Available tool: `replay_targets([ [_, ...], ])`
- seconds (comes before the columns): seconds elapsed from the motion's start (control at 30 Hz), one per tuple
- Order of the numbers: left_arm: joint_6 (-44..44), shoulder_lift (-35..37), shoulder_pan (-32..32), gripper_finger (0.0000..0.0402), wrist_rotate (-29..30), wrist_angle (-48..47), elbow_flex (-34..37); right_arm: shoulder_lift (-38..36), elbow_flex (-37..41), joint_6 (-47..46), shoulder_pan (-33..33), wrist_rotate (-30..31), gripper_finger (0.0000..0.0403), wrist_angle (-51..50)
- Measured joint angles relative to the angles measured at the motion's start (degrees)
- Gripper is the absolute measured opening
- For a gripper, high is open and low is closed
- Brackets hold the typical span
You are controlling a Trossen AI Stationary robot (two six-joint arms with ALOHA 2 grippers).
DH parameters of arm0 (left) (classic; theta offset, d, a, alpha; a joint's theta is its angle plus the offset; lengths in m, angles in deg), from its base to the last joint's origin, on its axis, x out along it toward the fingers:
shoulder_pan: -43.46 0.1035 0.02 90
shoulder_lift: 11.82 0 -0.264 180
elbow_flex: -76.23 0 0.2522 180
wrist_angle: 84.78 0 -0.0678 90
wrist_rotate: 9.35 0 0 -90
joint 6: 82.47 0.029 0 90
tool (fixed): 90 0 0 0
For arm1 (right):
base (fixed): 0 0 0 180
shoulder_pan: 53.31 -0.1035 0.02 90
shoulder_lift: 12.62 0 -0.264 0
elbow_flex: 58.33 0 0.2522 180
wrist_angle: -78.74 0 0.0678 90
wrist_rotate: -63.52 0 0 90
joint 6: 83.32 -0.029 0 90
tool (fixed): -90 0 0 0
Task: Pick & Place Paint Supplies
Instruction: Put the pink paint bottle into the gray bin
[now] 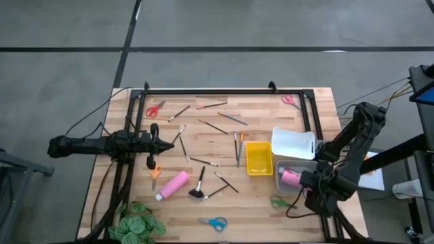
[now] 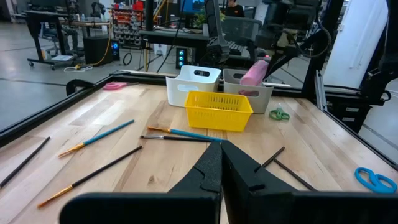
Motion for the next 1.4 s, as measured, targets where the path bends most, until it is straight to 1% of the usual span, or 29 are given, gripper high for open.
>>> replay_targets([
  [0.1,0.0,0.0,0.0,0.0003,0.0,0.0,0.0,0.0,2.7,0.8,0.1,0.3,0.0201,2.7],
  [0.2,0.0,0.0,0.0,0.0003,0.0,0.0,0.0,0.0,6.3,0.7,0.2,3.4,0.0201,9.2],
  [0.27,0.0,0.0,0.0,0.0003,0.0,0.0,0.0,-0.2,8.2,0.8,0.2,3.4,0.0201,12.9],
  [0.37,0.0,0.0,0.0,0.0003,0.0,0.0,0.0,-0.2,9.5,0.5,0.0,3.1,0.0204,15.8],
  [0.43,0.0,0.0,0.0,0.0003,0.0,0.0,0.0,0.0,9.7,0.1,0.1,2.9,0.0217,15.6],
  [0.6,0.0,0.0,0.0,0.0003,0.0,0.0,0.0,0.1,9.7,0.0,0.2,3.6,0.0271,14.5],
  [0.7,0.0,0.0,0.0,0.0003,0.0,0.0,0.0,0.1,9.9,-1.0,0.2,3.6,0.0290,14.2],
  [0.97,0.0,0.0,0.0,0.0003,0.0,0.0,0.0,0.1,9.2,-1.1,0.2,3.6,0.0296,13.8],
  [1.27,0.0,0.0,0.0,0.0003,0.0,0.0,0.0,0.1,6.4,-1.1,0.2,3.6,0.0297,13.1],
  [1.4,0.0,0.0,0.0,0.0003,0.0,0.0,0.0,0.1,4.5,-1.1,0.2,5.6,0.0297,13.1],
])
